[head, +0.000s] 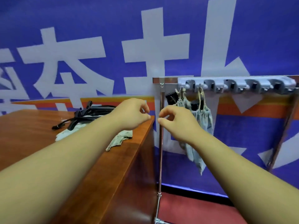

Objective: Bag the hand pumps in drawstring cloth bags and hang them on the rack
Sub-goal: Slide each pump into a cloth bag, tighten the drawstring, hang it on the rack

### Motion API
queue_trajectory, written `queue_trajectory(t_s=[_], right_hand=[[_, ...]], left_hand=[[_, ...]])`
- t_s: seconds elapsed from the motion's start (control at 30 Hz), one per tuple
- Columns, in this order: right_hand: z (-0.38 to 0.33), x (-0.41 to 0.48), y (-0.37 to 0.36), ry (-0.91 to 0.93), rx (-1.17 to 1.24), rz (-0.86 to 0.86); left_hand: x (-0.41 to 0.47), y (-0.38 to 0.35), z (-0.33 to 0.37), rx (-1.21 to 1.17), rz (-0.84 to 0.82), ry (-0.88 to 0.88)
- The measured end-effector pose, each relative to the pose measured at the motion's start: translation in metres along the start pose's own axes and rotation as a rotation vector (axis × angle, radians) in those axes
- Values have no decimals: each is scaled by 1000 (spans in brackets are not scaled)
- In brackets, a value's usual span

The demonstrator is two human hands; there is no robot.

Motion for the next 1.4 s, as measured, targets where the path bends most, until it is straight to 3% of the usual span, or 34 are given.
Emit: queue_trajectory(t_s=[0.27,0.43,0.57,0.87,1.4], right_hand=[[-110,-27,-128,153,111,-294],[-132,-44,-201,135,104,-442],[-140,-43,-242,118,80,-497],[-149,-25,-308,241,-92,-600],[-148,-18,-311,237,-239,-755]], left_hand=[[-118,40,-155,-58,19,205],[-164,27,-247,-108,22,356],[-179,14,-290,-101,54,374],[-169,-9,-319,-117,41,302],[-164,-17,-314,-87,8,276]])
Point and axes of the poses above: each hand's wrist, its own x-axis towards the middle knuckle, its own y-axis out of the back of the hand, z = x × y, the point moved 9 cm from there along x, towards the middle knuckle, and after that the axes turned 6 degrees about y, right-handed, at the moved point
